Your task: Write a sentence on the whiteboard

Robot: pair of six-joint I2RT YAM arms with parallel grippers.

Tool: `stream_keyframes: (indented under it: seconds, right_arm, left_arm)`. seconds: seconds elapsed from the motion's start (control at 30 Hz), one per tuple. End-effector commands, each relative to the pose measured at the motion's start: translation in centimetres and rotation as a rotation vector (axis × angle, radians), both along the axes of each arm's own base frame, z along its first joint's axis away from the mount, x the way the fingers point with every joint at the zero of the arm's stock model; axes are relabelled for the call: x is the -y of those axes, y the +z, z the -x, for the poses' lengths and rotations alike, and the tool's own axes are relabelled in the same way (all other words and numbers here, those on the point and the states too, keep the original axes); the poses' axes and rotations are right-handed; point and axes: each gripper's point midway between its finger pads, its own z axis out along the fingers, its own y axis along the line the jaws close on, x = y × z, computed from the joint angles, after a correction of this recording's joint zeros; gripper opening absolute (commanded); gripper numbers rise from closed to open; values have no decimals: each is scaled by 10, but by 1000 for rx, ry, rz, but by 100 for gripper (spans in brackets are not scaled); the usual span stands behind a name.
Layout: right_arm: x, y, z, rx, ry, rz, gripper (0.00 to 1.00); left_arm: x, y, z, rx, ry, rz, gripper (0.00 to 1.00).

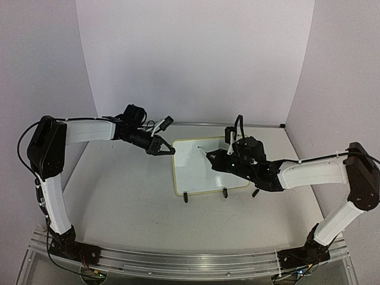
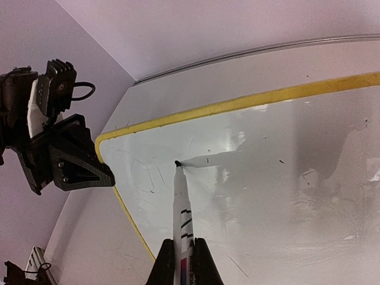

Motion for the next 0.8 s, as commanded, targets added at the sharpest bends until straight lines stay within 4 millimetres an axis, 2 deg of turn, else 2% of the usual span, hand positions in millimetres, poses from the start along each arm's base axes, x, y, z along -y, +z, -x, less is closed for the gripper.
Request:
stream_keyframes:
  seconds: [0.0,0.37,0.57,0.77]
  right_arm:
    - [21,-48,0,-95,-70,111,0]
    - [18,-55,7,-115,-58,120,0]
    - [24,-61,12,-129,-79,127,0]
    - [30,-57,9,-117,-116,130,0]
  left_arm:
    - [-4,-12,-6,104,-2,-83,0]
    - [-4,-11,-6,106,-1,-83,0]
    - [-4,-10,-6,107,-2,-81,0]
    - [-4,-10,-6,108,-1,-82,0]
